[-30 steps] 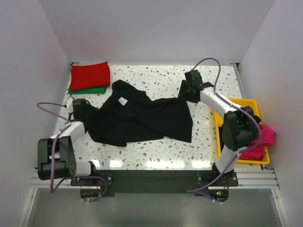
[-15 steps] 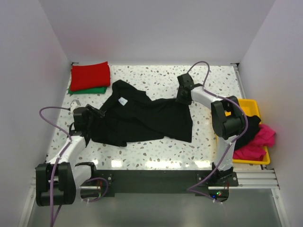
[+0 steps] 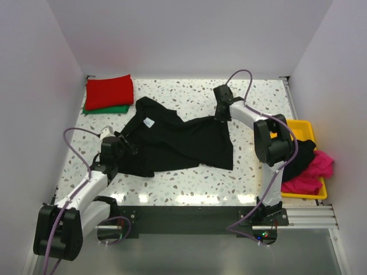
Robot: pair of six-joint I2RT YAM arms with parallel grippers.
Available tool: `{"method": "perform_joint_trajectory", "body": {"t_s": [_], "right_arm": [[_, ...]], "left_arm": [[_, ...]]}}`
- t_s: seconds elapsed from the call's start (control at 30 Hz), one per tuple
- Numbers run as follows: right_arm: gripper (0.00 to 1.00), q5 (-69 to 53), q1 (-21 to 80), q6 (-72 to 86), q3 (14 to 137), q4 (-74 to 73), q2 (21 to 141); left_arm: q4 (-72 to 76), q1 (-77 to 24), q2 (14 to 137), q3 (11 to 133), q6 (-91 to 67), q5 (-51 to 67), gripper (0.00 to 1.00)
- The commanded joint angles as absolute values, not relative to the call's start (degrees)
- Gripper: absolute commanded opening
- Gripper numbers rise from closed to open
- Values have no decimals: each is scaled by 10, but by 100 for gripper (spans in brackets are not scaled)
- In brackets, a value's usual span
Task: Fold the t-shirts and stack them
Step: Flatten the tshirt out
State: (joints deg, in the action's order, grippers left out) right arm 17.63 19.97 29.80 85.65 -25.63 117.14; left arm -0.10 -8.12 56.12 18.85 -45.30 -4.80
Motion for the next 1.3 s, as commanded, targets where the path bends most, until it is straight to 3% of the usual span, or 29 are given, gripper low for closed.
{"method": "perform_joint_trajectory", "body": {"t_s": [0.0,0.23,0.33,0.43,0.53,0.57,0.67,1.07,1.27], "right_arm": [[0,209,199,287,896,-257,1169],[0,211,192,278,989,-293,1215],[0,208,191,277,1000,-294,1223],[0,207,188,276,1009,-297,1227],[0,207,183,275,1018,-301,1231],[0,207,179,275,1021,-301,1231],[0,203,168,272,1041,-306,1242],[0,173,108,271,1193,-353,1331],[0,144,105,266,1288,-353,1403]], "left_arm": [[-19,-91,553,187,-424,-60,54],[-9,-134,629,208,-396,-58,64],[-9,-158,671,227,-395,-63,64],[9,-175,697,242,-396,-70,58],[7,-184,711,255,-396,-69,37],[4,-185,712,258,-396,-70,20],[-25,-185,708,273,-392,-76,0],[-136,-139,612,301,-396,-108,0],[-140,-110,632,313,-380,-83,0]]}}
